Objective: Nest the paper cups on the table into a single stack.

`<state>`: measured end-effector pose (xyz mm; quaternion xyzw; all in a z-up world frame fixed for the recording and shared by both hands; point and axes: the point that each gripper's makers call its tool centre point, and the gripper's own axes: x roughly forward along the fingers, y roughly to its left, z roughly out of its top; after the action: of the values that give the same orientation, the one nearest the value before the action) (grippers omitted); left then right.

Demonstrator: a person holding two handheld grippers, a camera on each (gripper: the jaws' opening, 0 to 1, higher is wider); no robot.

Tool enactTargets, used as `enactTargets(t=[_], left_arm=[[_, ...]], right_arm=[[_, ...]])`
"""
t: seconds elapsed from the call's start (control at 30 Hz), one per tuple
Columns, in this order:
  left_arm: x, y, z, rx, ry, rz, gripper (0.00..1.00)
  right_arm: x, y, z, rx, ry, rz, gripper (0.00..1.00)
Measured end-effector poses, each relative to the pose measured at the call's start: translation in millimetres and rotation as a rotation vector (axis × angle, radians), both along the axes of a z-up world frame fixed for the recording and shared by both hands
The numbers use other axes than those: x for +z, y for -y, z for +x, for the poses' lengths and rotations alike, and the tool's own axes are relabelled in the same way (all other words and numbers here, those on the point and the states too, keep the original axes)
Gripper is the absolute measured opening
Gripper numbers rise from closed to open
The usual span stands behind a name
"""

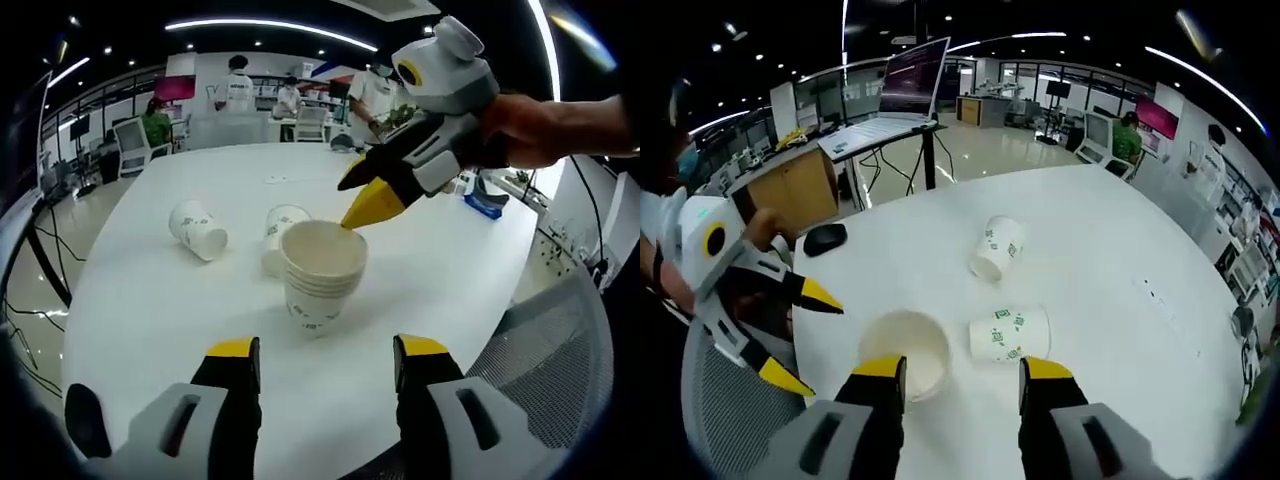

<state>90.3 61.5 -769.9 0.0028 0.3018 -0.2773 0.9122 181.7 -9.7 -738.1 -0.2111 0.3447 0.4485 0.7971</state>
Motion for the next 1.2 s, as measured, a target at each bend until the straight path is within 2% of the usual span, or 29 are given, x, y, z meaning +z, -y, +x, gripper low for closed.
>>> enactTargets(t=[0.3, 0.4, 0.47, 0.6, 0.7, 0.83, 0.9, 1.03, 1.1, 1.2], left_arm=[[1.5, -3, 2.0, 0.012, -0.015, -0.020, 0.53], [2.0, -6, 3.1, 0.030, -0.027, -0.041, 0.53], [1.4, -8, 4.3, 0.038, -0.033, -0.047, 0.53], [-1.6, -21, 6.7, 0.042, -0.030, -0.013, 0.55], [-2.4, -39, 15.3, 0.067, -0.036, -0.004, 0.56], [3.3, -58, 31.7, 0.101, -0.028, 0.008, 0.56], [2.9, -70, 47.9, 0.114, -0.021, 0.013, 0.56], [13.1, -81, 77.0, 0.123, -0.008, 0.016, 0.60], [18.1, -86, 99.1, 0.136, -0.005, 0.007, 0.60], [16.4, -91, 122.1, 0.176, -0.028, 0.011, 0.59]], right_arm=[[2.9, 30, -12, -0.051, 0.016, 0.039, 0.56], [5.2, 31, -19, -0.069, 0.020, 0.120, 0.63], [4.7, 34, -25, -0.067, 0.024, 0.124, 0.68], [1.7, 39, -34, -0.063, 0.048, 0.137, 0.80], [0.9, 41, -44, -0.070, 0.061, 0.159, 0.85], [-1.0, 45, -57, -0.087, 0.065, 0.175, 0.86], [-5.9, 48, -62, -0.099, 0.062, 0.175, 0.86], [-11.4, 55, -71, -0.140, 0.045, 0.186, 0.87], [-13.2, 62, -74, -0.185, 0.039, 0.199, 0.87], [-12.3, 67, -78, -0.214, 0.039, 0.215, 0.87]])
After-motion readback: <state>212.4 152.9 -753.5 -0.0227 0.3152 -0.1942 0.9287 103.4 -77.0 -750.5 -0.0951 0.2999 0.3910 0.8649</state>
